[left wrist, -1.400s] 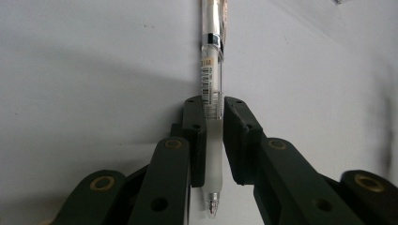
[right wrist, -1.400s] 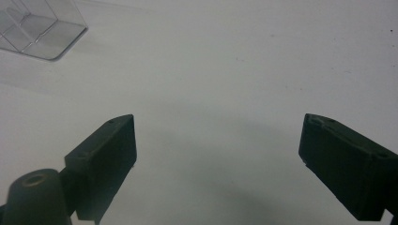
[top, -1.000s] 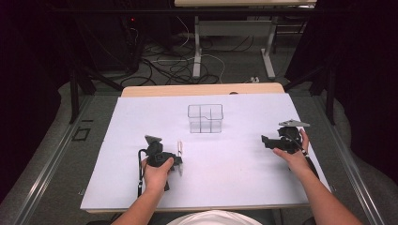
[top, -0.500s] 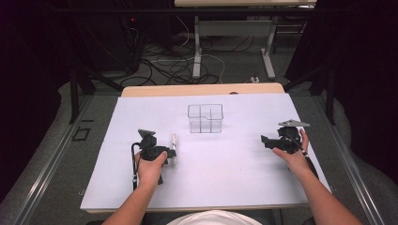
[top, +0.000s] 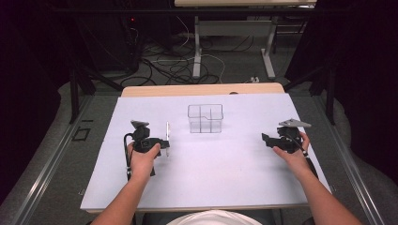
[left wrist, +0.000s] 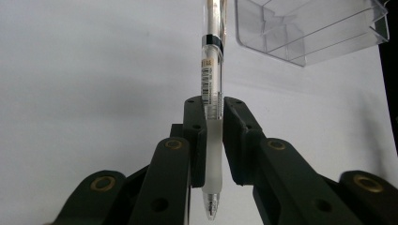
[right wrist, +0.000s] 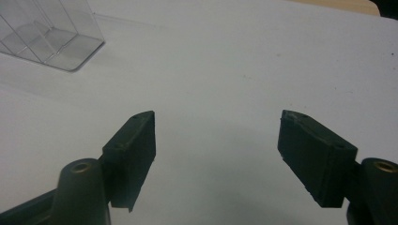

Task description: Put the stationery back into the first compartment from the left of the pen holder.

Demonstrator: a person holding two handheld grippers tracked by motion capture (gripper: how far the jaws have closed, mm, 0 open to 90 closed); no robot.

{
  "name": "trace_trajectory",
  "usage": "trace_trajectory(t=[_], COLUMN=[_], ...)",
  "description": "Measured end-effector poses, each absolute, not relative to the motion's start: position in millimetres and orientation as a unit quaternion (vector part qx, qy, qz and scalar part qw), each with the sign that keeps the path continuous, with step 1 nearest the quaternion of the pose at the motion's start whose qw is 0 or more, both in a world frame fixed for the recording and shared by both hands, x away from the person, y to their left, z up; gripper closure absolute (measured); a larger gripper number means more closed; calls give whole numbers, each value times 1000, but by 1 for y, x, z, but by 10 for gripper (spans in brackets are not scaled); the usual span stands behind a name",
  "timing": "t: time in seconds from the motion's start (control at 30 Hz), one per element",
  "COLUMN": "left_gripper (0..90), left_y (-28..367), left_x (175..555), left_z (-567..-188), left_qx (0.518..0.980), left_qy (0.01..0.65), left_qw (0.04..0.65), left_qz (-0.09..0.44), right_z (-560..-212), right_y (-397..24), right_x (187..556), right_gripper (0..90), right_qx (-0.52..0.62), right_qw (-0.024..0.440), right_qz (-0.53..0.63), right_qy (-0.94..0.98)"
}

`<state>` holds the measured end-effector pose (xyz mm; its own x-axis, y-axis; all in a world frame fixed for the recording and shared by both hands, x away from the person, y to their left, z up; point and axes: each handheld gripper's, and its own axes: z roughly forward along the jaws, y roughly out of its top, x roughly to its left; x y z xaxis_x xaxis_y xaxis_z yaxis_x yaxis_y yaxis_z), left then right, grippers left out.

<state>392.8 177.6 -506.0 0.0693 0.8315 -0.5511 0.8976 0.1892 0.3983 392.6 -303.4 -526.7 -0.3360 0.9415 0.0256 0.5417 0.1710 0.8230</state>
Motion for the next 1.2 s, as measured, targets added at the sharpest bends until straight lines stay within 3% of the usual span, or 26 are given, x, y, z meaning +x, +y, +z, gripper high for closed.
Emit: trace_trajectory(t=[0.4, 0.7, 0.93, 1.2], left_gripper=[797, 797, 797, 797], left_y=[178, 154, 132, 103], left_x=[387, 374, 373, 378], left_z=[-475, -464, -471, -475], left_qx=[715, 794, 846, 873], left_qy=[591, 500, 432, 389], left_qw=[375, 345, 310, 293], left_qz=[-10, 28, 17, -13], right_z=[-523, -518, -519, -517], right_y=[-285, -278, -270, -257], right_x=[390, 388, 386, 384], right_gripper=[401, 375, 345, 324], right_qx=[475, 450, 432, 377], right_qw=[206, 219, 215, 201], right_qz=[397, 400, 408, 422], right_qy=[758, 768, 775, 800])
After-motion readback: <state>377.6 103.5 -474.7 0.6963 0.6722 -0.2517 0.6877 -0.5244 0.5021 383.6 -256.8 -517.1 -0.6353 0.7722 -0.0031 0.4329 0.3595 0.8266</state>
